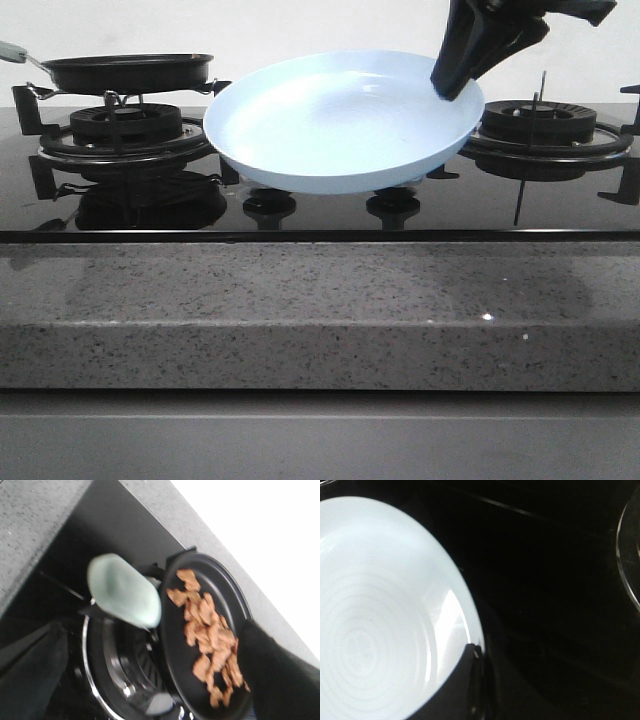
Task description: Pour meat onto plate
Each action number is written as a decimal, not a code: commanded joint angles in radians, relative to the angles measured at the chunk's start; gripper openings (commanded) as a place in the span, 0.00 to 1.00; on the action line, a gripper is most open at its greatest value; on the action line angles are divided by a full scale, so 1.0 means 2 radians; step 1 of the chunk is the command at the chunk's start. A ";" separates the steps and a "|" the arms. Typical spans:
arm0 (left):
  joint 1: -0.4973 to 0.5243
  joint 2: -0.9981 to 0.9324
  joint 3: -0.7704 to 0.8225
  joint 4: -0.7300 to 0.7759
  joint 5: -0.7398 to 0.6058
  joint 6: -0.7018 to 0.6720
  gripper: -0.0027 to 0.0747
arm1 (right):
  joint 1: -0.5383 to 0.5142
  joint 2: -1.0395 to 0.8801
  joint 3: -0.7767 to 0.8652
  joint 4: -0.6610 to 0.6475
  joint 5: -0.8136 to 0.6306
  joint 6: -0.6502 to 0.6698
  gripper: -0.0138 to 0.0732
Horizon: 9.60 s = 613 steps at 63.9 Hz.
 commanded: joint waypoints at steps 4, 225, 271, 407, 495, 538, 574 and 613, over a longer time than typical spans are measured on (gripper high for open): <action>0.001 0.014 -0.038 -0.063 0.010 0.020 0.90 | -0.001 -0.023 -0.014 0.012 -0.029 -0.007 0.08; -0.415 -0.173 -0.086 0.332 -0.128 0.299 0.01 | -0.001 -0.023 -0.014 0.012 -0.029 -0.007 0.08; -0.339 -0.174 -0.086 0.226 -0.121 0.223 0.01 | -0.001 -0.023 -0.014 0.012 -0.029 -0.007 0.08; 0.073 0.097 -0.084 -0.206 0.210 0.173 0.74 | -0.001 -0.023 -0.014 0.012 -0.029 -0.007 0.08; -0.080 -0.225 0.096 0.124 0.016 0.129 0.01 | -0.001 -0.023 -0.014 0.012 -0.029 -0.007 0.08; -0.277 -0.531 0.355 0.541 -0.091 -0.144 0.01 | -0.001 -0.023 -0.014 0.012 -0.029 -0.007 0.08; -0.277 -0.603 0.404 0.551 -0.172 -0.144 0.01 | -0.001 -0.021 -0.014 0.013 -0.034 -0.007 0.08; -0.277 -0.603 0.404 0.551 -0.172 -0.144 0.01 | -0.042 0.064 -0.160 0.053 0.004 0.008 0.08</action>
